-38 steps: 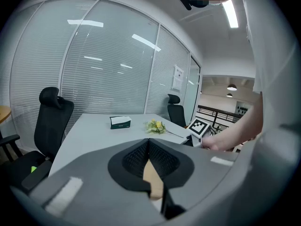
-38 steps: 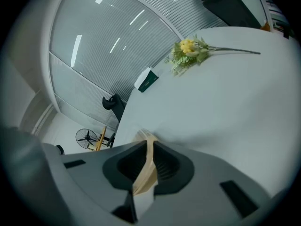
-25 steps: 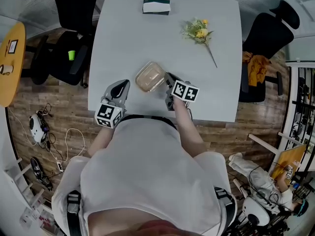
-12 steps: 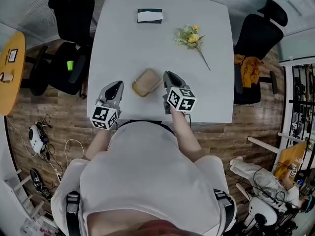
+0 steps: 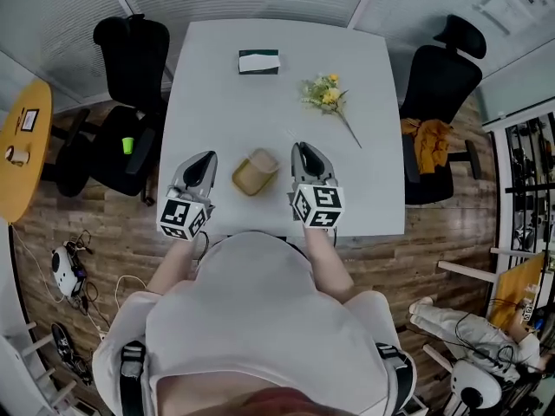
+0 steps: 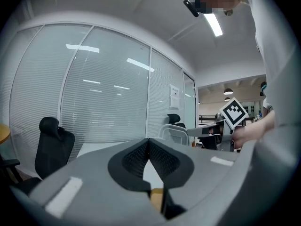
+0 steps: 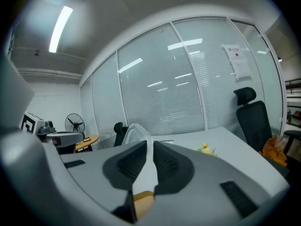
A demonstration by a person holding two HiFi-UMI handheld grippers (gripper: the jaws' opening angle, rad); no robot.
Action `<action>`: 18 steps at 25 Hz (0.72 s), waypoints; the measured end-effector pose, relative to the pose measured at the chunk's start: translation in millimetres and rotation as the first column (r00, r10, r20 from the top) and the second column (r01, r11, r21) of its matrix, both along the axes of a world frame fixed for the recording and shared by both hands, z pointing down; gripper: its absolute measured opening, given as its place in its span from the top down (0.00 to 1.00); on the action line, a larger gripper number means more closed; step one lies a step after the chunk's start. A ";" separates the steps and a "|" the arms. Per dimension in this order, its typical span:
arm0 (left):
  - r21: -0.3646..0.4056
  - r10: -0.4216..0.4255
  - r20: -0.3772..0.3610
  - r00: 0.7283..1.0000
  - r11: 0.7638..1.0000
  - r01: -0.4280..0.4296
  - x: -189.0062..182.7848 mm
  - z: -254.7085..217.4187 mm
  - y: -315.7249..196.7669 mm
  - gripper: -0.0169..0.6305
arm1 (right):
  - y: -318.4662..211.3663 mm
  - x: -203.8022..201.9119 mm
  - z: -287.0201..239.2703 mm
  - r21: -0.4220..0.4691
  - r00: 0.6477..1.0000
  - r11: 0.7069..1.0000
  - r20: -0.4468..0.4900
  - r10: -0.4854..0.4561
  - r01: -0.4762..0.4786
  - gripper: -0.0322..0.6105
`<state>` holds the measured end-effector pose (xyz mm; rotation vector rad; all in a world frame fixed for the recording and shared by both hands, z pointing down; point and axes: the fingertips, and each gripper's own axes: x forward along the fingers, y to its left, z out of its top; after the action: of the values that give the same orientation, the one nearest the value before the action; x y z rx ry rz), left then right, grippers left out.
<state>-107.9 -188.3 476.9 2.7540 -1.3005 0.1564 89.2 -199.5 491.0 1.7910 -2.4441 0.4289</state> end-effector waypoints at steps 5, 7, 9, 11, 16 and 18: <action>0.036 -0.047 0.002 0.999 0.998 0.047 -1.5 -21.3 -7.3 0.96 | 8.1 5.8 -33.0 0.095 0.999 0.995 -0.043 0.016 -0.011 0.87; 0.054 -0.063 -0.005 0.998 0.997 0.063 -3.6 -30.7 -9.9 0.96 | 10.6 7.3 -42.8 0.119 0.999 0.993 -0.051 0.020 -0.014 0.87; 0.081 -0.067 -0.015 0.998 0.994 0.068 -4.7 -41.7 -10.5 0.96 | 13.5 9.1 -51.7 0.136 0.998 0.991 -0.049 0.027 -0.020 0.88; 0.107 -0.073 -0.021 0.997 0.991 0.074 -6.3 -52.3 -9.1 0.96 | 17.7 10.4 -59.8 0.152 0.998 0.988 -0.051 0.035 -0.027 0.88; 0.163 -0.094 -0.031 0.995 0.982 0.098 -11.7 -70.7 -9.7 0.96 | 20.8 11.4 -72.9 0.174 0.996 0.984 -0.076 0.054 -0.040 0.88; 0.170 -0.101 -0.037 0.994 0.980 0.105 -13.0 -73.3 -9.8 0.96 | 21.6 10.1 -77.5 0.184 0.994 0.982 -0.095 0.057 -0.039 0.88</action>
<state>-120.9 -198.1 403.6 2.8069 -1.5125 -0.0026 99.3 -178.0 413.5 1.8923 -2.4450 0.1180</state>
